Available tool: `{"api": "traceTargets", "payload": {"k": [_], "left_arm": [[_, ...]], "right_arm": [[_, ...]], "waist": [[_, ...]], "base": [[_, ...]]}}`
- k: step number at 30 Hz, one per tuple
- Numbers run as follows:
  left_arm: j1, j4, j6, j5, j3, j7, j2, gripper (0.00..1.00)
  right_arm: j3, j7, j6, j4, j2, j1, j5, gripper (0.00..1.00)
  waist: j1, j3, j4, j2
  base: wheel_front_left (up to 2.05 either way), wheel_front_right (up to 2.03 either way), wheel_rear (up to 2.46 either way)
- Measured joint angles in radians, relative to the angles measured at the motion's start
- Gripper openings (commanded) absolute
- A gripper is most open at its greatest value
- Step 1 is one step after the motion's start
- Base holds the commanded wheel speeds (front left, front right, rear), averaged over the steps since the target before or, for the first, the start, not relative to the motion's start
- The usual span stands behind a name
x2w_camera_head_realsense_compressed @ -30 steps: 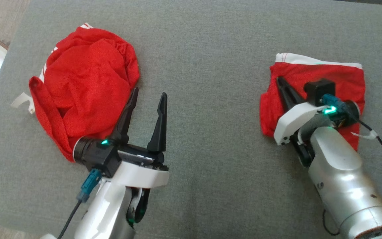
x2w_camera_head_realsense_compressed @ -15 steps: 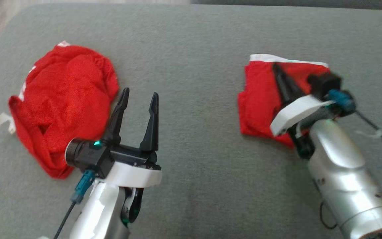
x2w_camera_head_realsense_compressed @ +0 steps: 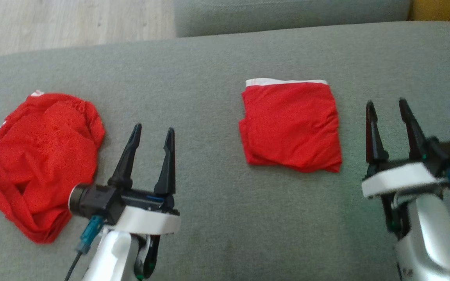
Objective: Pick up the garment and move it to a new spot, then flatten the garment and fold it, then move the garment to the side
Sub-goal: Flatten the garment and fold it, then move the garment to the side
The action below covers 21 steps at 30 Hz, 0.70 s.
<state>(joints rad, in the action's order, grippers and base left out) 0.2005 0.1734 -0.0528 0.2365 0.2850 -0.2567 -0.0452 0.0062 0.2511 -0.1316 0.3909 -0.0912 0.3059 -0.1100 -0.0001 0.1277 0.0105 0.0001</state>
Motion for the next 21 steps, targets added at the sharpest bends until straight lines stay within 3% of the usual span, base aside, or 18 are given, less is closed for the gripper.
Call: {"api": "traceTargets", "payload": {"k": [8, 21], "left_arm": [[-0.052, -0.001, 0.001, 0.002, -0.028, 0.0, -0.001, 1.0], [-0.064, -0.017, 0.009, 0.011, -0.031, 0.0, -0.001, 1.0]], "right_arm": [[-0.041, 0.0, 0.0, -0.087, 0.035, -0.158, 0.014, 1.0], [-0.045, 0.0, 0.0, -0.103, 0.042, -0.151, 0.001, 1.0]], "waist": [[-0.0001, -0.043, -0.045, 0.0], [0.0001, -0.027, -0.02, 0.0]], "base": [[0.0, 0.0, 0.0], [0.0, 0.0, 0.0]]}}
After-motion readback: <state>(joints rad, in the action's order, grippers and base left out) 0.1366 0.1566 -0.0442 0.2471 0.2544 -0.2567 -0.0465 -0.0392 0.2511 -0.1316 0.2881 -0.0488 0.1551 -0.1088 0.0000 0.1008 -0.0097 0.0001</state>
